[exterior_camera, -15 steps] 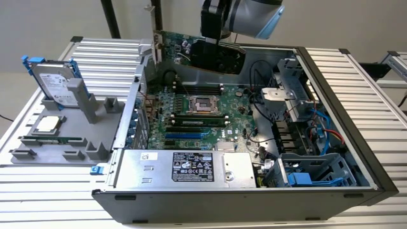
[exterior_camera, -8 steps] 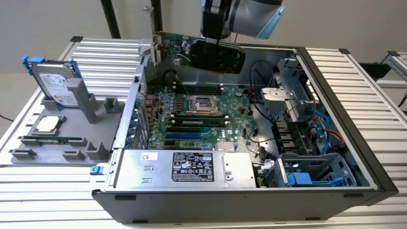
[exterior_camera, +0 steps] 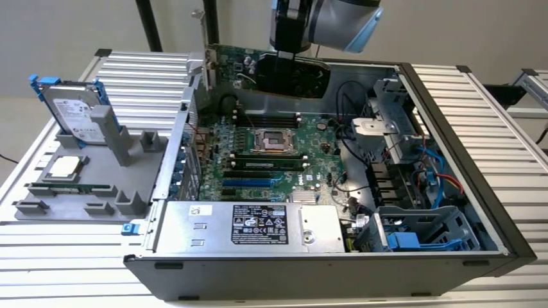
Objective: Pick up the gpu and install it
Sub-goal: 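Insert the gpu into the slot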
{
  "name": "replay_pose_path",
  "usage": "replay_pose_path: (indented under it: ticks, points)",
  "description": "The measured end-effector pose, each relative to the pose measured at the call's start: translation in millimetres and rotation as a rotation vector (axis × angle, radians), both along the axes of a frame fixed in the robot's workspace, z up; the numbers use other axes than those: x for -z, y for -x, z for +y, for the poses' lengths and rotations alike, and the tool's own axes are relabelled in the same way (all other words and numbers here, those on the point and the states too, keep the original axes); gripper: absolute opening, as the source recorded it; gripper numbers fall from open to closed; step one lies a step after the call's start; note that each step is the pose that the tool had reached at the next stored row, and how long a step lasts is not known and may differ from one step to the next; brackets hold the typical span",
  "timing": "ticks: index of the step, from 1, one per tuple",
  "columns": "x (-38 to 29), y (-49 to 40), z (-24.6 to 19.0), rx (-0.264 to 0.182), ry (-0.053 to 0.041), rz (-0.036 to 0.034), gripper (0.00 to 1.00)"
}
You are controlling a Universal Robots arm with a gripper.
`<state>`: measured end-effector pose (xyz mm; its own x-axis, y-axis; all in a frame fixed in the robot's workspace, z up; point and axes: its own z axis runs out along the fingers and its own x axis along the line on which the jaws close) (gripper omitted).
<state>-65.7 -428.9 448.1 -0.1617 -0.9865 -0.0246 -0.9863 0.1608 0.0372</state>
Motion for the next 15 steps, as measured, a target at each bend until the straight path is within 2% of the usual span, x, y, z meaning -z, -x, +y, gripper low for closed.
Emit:
replay_pose_path:
  ticks: [15]
  points:
    - [0.0, 0.0, 0.0, -0.111, 0.0, 0.0, 0.0]
